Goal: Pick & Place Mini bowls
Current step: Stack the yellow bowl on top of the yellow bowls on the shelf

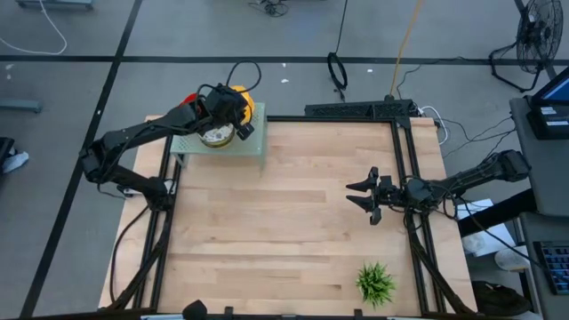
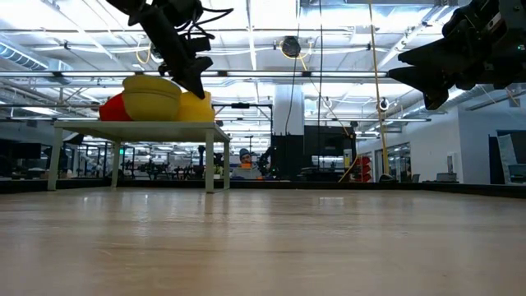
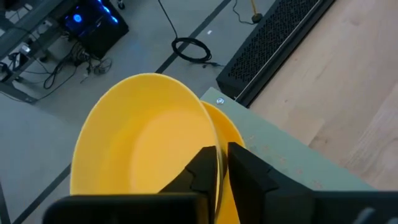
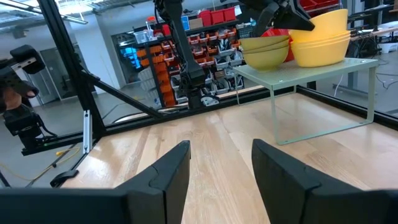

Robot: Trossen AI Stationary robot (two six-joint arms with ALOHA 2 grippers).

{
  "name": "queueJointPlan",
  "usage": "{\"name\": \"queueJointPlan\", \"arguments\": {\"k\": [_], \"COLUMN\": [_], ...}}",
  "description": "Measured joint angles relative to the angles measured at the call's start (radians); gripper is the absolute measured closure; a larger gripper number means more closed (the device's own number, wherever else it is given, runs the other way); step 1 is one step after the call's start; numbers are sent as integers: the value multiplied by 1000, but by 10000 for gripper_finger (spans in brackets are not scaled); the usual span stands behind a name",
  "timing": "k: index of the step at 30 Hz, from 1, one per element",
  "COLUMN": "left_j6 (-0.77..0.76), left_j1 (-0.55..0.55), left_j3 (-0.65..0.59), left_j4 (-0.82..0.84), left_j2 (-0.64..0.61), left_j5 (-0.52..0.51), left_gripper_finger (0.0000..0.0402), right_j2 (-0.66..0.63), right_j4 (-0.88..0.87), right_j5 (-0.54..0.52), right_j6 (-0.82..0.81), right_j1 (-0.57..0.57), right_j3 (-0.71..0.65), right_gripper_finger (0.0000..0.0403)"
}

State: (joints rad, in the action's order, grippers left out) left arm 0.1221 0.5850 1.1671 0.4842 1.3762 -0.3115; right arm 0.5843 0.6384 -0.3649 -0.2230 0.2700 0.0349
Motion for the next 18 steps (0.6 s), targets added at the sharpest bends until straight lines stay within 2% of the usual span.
{"name": "queueJointPlan", "arguments": {"k": [11,18], "left_j6": [0,-3], "left_j1": [0,-1], "left_j3": [0,0], "left_j4": [-1,-8], "left_j2": [0,0], "left_j5": [0,-4], "left_gripper_finger": [349,287], "right_j2": [0,0], "right_j4": [0,0], "right_j5": [0,0], "right_j6": [0,0], "right_j1": [0,0], "right_j3": [0,0], "right_gripper_finger": [241,242]}}
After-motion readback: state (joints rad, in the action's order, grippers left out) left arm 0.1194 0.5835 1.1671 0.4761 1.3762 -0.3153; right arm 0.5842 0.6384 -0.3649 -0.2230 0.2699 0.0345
